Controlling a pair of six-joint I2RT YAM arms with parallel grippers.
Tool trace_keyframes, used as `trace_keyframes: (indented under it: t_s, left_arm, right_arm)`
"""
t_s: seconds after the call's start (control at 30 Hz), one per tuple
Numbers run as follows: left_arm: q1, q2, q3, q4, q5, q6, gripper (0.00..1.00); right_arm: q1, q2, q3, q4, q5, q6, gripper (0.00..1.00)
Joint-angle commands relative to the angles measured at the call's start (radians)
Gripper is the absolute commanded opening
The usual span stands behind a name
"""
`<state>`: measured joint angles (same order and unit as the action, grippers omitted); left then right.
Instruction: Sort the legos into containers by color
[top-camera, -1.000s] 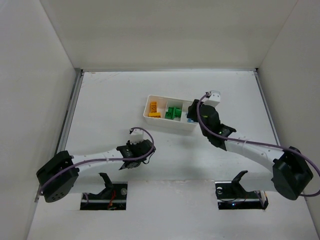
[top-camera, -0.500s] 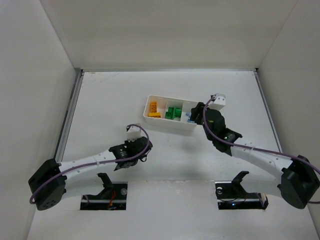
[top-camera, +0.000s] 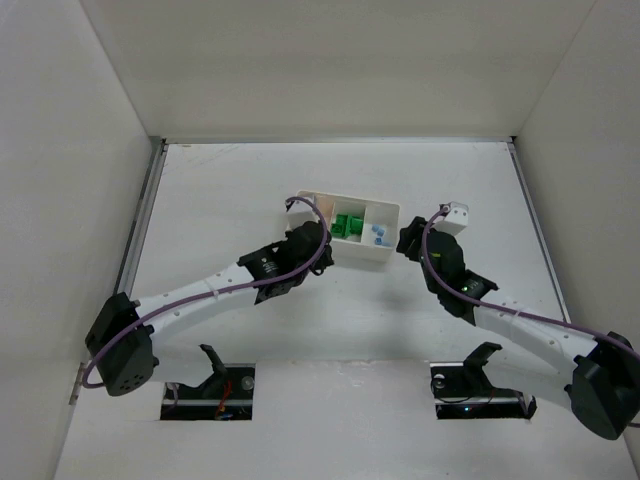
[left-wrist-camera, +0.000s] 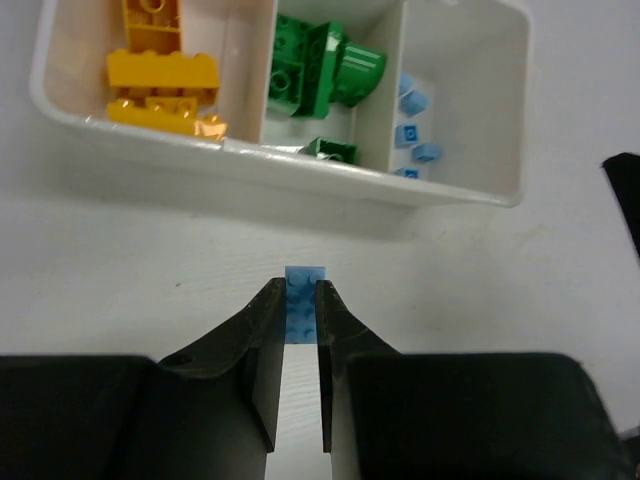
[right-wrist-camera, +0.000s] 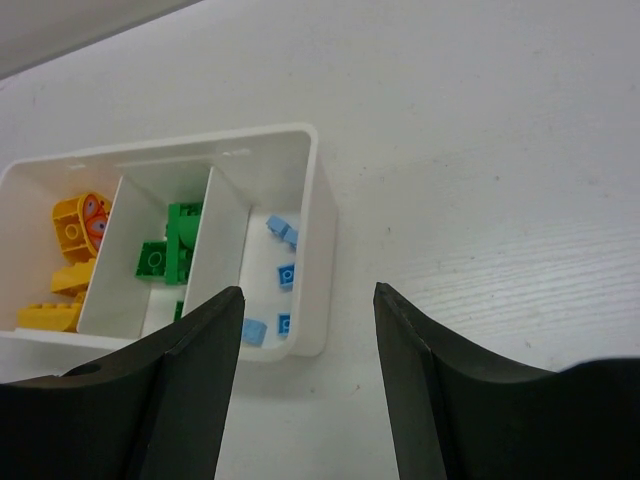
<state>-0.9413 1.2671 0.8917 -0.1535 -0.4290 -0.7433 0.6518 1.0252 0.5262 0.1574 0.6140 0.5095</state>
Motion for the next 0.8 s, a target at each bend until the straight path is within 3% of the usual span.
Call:
trace_keyframes:
  t_s: [0.0, 0.3, 0.53, 0.77]
  left_arm:
    - [-0.003, 0.043, 0.108, 0.064, 0.013, 0.065, 0.11]
    - [0.023, 0.372, 0.443, 0.121, 0.084, 0.157, 0.12]
    - [0.034, 0.595, 0.616, 0.126, 0.113, 0.168, 0.15]
    - [0.049, 0.595, 0.636, 0.135, 0.118, 0.182, 0.49]
  right_arm:
    - [-0.021, -0.020, -0.002, 0.025, 0.007, 0.023, 0.61]
    - [-0.054, -0.080, -0.035, 0.014, 0.001, 0.053, 0.61]
    - [-0.065, -0.132, -0.055, 0.010, 0.001, 0.066, 0.60]
    - [-0.063, -0.128, -0.054, 0.005, 0.000, 0.070, 0.60]
